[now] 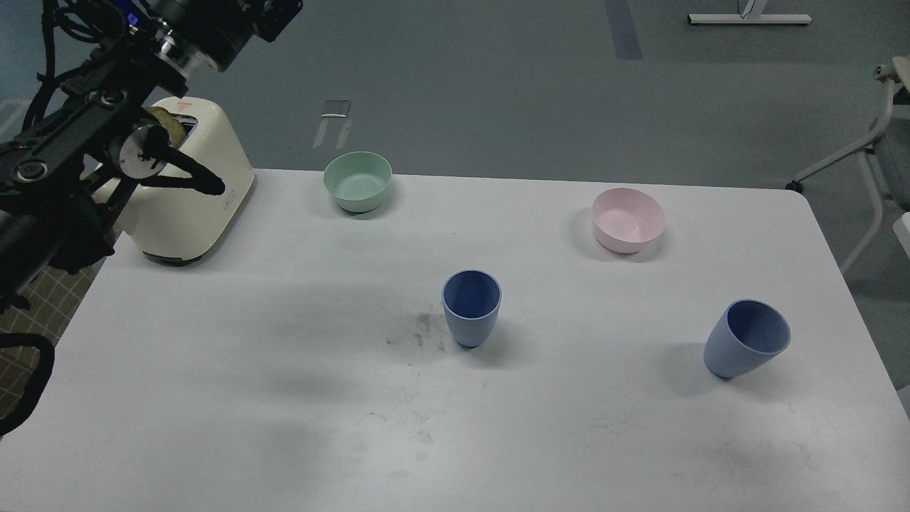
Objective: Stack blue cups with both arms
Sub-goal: 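Release the cup and withdraw the left arm toward the toaster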
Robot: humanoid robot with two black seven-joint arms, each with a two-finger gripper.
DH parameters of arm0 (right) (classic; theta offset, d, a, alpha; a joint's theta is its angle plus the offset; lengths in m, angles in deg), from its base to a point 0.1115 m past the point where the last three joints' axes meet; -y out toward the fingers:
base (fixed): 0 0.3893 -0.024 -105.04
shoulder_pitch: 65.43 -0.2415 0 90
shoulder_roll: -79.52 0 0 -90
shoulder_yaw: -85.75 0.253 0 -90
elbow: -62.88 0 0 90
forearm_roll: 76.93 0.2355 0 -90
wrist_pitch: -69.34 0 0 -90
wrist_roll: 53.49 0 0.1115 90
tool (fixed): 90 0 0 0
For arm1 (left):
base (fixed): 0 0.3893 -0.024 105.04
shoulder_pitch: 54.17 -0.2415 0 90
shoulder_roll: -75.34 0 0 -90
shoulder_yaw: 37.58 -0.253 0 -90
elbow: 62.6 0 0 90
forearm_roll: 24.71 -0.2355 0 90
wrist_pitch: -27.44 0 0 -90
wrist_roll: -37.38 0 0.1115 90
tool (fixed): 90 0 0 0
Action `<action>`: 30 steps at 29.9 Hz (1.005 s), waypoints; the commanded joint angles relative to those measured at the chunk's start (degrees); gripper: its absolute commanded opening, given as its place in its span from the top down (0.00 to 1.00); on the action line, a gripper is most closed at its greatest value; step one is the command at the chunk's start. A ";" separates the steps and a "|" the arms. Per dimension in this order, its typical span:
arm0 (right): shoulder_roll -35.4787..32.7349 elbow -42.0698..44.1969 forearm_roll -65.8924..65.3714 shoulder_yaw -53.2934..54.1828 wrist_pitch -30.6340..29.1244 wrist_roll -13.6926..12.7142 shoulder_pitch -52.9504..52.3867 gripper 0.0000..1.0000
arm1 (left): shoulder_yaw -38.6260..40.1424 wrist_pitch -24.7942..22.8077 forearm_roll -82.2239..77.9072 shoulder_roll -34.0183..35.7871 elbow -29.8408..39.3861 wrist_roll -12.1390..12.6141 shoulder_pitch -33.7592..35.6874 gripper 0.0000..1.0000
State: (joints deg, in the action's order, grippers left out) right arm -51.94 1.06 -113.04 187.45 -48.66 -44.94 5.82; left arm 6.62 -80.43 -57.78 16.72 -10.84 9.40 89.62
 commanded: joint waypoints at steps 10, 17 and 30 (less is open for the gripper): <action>-8.91 -9.70 -5.88 -0.01 0.00 -0.20 12.32 0.00 | 1.85 0.63 10.22 -3.17 -3.16 -0.01 -2.10 0.02; -9.52 -16.73 -26.68 -0.02 0.00 -0.29 15.84 0.00 | 2.20 0.63 10.39 -6.07 -3.25 -0.01 -2.99 0.02; -8.91 -25.54 -54.14 -0.80 0.00 -0.03 24.82 0.00 | 4.58 -0.16 17.16 -8.44 -6.33 2.50 -5.53 0.02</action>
State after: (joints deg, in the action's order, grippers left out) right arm -61.31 -23.74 -161.71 187.38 -48.66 -45.09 28.98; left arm 11.12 -80.57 -42.82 9.22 -16.95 10.83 85.31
